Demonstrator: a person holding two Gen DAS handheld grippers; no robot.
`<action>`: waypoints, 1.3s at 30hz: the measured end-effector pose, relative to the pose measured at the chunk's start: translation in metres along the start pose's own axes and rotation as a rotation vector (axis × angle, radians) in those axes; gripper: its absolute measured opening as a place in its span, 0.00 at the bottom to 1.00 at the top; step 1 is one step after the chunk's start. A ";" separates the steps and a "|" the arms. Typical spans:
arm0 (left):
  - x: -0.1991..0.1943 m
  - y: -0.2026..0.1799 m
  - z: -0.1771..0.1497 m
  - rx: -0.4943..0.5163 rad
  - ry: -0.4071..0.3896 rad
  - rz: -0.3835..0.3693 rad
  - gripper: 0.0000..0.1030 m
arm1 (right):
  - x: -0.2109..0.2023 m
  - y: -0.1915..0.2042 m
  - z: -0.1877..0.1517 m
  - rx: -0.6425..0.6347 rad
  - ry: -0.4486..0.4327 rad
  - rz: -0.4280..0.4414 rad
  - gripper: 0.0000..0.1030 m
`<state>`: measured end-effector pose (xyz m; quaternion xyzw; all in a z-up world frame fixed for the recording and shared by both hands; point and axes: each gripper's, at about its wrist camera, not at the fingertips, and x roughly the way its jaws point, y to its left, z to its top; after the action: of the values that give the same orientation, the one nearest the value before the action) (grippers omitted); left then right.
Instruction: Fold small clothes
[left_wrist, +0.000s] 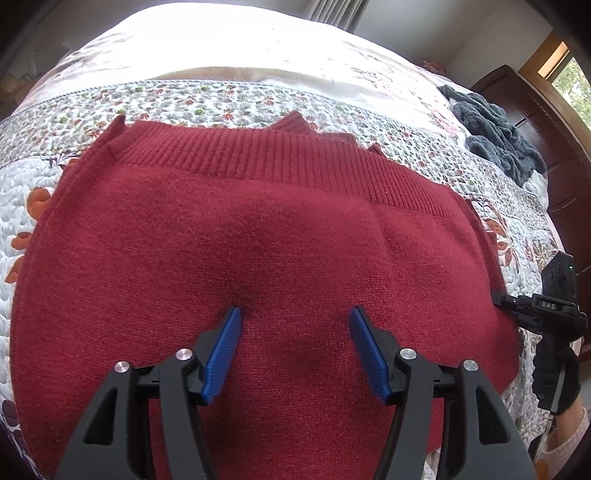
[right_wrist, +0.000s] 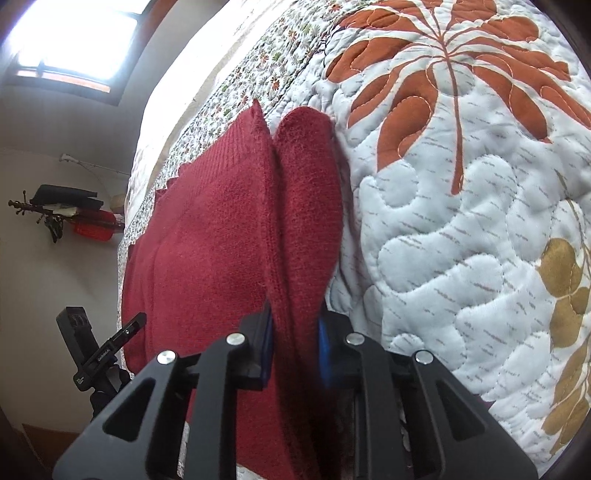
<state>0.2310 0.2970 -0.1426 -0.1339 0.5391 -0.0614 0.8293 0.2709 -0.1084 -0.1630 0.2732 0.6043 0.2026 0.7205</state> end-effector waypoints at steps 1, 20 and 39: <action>0.000 0.000 0.000 0.001 -0.001 0.002 0.60 | 0.001 -0.001 0.000 0.002 -0.001 0.001 0.17; -0.063 0.026 0.001 -0.101 -0.062 -0.028 0.62 | -0.021 0.147 0.003 -0.243 0.029 -0.019 0.14; -0.082 0.053 -0.006 -0.181 -0.096 -0.085 0.62 | 0.099 0.216 -0.018 -0.243 0.261 -0.058 0.24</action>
<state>0.1899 0.3669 -0.0884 -0.2338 0.4961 -0.0413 0.8352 0.2803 0.1223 -0.1024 0.1379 0.6712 0.2871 0.6693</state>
